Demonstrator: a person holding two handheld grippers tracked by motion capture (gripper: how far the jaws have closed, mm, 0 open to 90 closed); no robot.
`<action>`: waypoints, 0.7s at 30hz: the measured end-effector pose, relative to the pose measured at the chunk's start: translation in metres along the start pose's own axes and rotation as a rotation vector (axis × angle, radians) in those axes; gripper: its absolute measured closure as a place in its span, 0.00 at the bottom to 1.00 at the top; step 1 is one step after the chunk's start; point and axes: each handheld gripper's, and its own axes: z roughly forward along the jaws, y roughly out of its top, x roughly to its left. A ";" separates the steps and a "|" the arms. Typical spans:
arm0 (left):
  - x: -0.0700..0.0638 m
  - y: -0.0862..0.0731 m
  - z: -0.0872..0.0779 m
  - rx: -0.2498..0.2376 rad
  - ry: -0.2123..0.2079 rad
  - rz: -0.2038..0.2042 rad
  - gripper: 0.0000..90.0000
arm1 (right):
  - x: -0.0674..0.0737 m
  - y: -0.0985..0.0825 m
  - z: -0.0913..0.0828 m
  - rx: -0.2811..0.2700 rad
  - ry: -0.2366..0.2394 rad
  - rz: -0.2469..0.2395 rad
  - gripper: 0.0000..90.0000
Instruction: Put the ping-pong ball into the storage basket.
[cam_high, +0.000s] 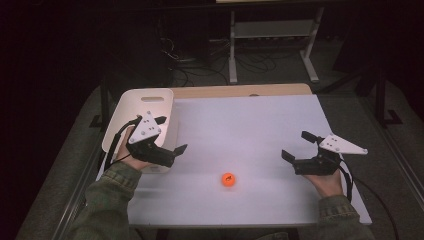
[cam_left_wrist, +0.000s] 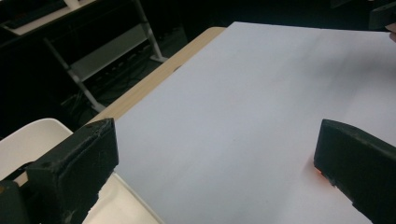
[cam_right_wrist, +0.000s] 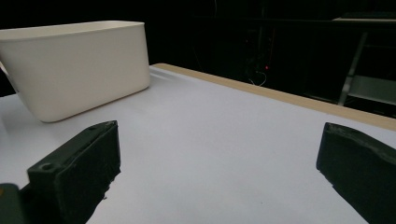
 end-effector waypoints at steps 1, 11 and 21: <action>0.001 0.001 0.000 0.005 -0.008 0.002 0.00 | 0.000 0.000 0.000 0.000 0.000 0.000 0.00; 0.005 0.003 0.007 0.058 -0.088 0.005 0.00 | 0.000 0.000 0.000 0.001 0.003 0.000 0.00; 0.005 0.005 0.014 0.107 -0.155 0.023 0.00 | 0.000 0.000 0.000 0.000 0.004 -0.001 0.00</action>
